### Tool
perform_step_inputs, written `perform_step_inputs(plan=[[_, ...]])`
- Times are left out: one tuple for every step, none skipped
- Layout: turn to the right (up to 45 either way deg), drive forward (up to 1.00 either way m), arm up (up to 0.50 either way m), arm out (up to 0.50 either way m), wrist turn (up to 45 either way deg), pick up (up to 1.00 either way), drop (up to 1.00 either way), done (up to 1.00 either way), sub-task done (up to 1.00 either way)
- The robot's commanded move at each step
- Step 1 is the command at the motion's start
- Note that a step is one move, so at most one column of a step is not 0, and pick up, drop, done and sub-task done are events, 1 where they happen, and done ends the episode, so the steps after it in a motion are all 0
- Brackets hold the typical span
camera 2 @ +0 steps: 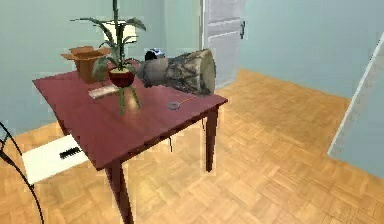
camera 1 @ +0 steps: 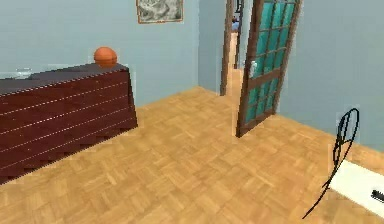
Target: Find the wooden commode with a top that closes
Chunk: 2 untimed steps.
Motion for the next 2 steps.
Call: perform_step_inputs(plan=[[0.0, 1.0, 0.0, 0.0, 0.0, 0.0, 0.0, 0.0, 0.0], [0.0, 0.9, 0.0, 0.0, 0.0, 0.0, 0.0, 0.0, 0.0]])
